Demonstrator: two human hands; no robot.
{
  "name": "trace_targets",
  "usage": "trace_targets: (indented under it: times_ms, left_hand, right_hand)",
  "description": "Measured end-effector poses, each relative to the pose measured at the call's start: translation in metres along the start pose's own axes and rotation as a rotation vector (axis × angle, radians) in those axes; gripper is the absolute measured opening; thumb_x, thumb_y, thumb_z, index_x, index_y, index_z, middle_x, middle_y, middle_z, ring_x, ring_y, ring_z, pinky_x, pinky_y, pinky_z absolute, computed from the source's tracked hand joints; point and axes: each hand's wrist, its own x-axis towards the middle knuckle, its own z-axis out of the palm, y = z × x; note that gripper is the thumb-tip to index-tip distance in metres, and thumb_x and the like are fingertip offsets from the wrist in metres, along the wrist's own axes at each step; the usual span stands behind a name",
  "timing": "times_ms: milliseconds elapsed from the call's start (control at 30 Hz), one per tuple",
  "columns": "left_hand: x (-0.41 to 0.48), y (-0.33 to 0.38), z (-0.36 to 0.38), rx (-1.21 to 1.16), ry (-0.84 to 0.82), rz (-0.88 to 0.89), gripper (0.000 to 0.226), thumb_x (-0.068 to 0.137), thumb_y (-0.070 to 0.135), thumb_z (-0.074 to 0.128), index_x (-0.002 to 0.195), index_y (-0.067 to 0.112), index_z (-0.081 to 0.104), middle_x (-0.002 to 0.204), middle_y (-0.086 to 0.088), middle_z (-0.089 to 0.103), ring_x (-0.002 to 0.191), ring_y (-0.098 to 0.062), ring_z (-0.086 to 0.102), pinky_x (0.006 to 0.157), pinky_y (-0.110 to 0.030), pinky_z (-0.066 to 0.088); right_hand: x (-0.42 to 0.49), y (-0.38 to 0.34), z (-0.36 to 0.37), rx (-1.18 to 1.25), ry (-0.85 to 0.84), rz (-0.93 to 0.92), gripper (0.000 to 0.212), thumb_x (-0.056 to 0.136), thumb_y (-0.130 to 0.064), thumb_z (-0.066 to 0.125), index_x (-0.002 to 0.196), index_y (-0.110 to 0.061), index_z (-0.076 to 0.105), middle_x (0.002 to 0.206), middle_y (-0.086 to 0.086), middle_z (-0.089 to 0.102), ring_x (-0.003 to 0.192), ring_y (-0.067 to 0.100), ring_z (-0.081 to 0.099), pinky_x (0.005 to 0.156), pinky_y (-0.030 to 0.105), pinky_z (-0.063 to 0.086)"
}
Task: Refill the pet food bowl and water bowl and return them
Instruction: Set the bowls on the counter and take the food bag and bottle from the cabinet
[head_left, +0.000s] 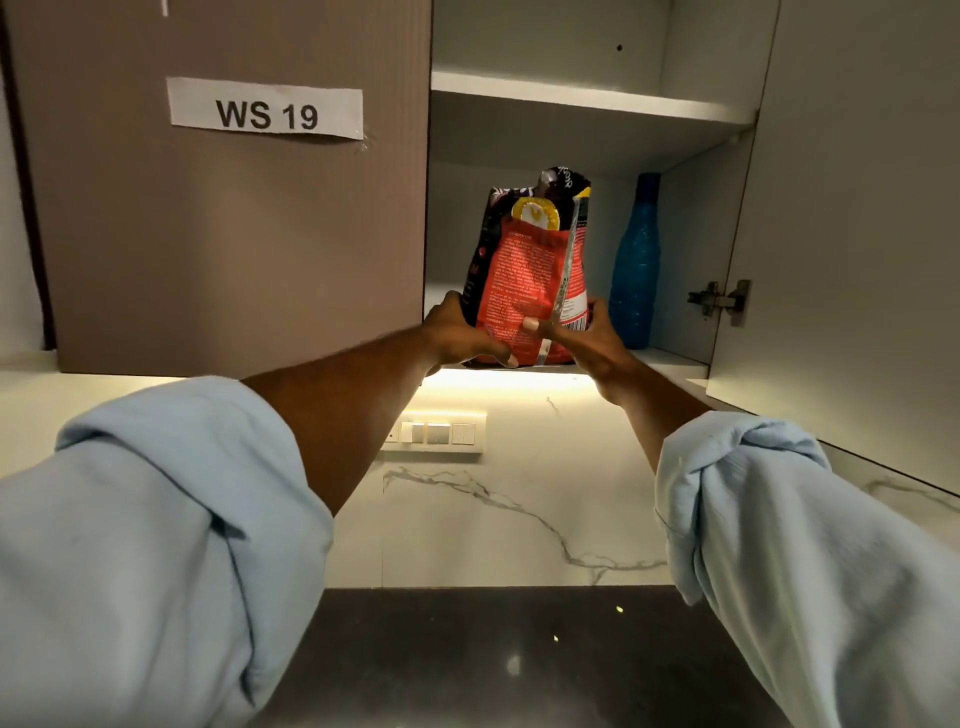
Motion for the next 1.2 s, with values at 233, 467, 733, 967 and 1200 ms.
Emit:
trace_targets:
  times_ms: [233, 467, 733, 967, 1200]
  left_hand:
    - [-0.039, -0.006, -0.002, -0.02, -0.026, 0.059, 0.127, 0.037, 0.032, 0.105, 0.145, 0.019, 0.04, 0.13, -0.001, 0.065, 0.122, -0.022, 0.064, 0.101, -0.043, 0.059]
    - [-0.1, -0.027, 0.005, -0.048, -0.077, 0.048, 0.125, 0.046, 0.026, 0.107, 0.149, 0.022, 0.035, 0.136, 0.003, 0.059, 0.127, -0.021, 0.058, 0.105, -0.043, 0.056]
    - [-0.165, -0.095, 0.033, -0.079, -0.106, -0.168, 0.119, 0.044, 0.023, 0.105, 0.141, 0.024, 0.036, 0.124, 0.001, 0.064, 0.122, -0.024, 0.062, 0.103, -0.048, 0.056]
    - [-0.213, -0.153, 0.054, -0.072, -0.144, -0.388, 0.108, 0.054, 0.0, 0.099, 0.144, 0.018, 0.042, 0.129, -0.005, 0.065, 0.12, -0.026, 0.062, 0.107, -0.047, 0.054]
    - [-0.231, -0.221, 0.083, 0.004, -0.246, -0.545, 0.09, 0.066, -0.004, 0.091, 0.142, 0.018, 0.048, 0.129, -0.006, 0.064, 0.126, -0.028, 0.06, 0.11, -0.041, 0.049]
  right_hand:
    - [-0.039, -0.018, -0.006, -0.143, -0.076, -0.075, 0.109, 0.07, -0.043, 0.095, 0.155, -0.033, 0.027, 0.141, -0.006, 0.059, 0.12, 0.015, 0.067, 0.088, 0.025, 0.059]
    - [-0.098, -0.012, 0.009, -0.126, -0.126, 0.022, 0.08, 0.079, -0.034, 0.091, 0.146, -0.03, 0.046, 0.129, -0.01, 0.069, 0.112, 0.011, 0.07, 0.082, 0.022, 0.061]
    - [-0.171, 0.038, 0.051, -0.094, -0.194, 0.134, 0.071, 0.081, -0.023, 0.091, 0.142, -0.027, 0.054, 0.127, -0.004, 0.074, 0.115, 0.017, 0.073, 0.091, 0.033, 0.063]
    - [-0.216, 0.104, 0.097, -0.029, -0.143, 0.345, 0.084, 0.06, -0.026, 0.103, 0.132, -0.03, 0.062, 0.12, -0.007, 0.076, 0.107, 0.015, 0.074, 0.093, 0.036, 0.062]
    - [-0.24, 0.19, 0.129, 0.052, -0.217, 0.503, 0.084, 0.062, -0.013, 0.101, 0.133, -0.025, 0.059, 0.116, -0.008, 0.073, 0.102, 0.008, 0.071, 0.076, 0.018, 0.06]
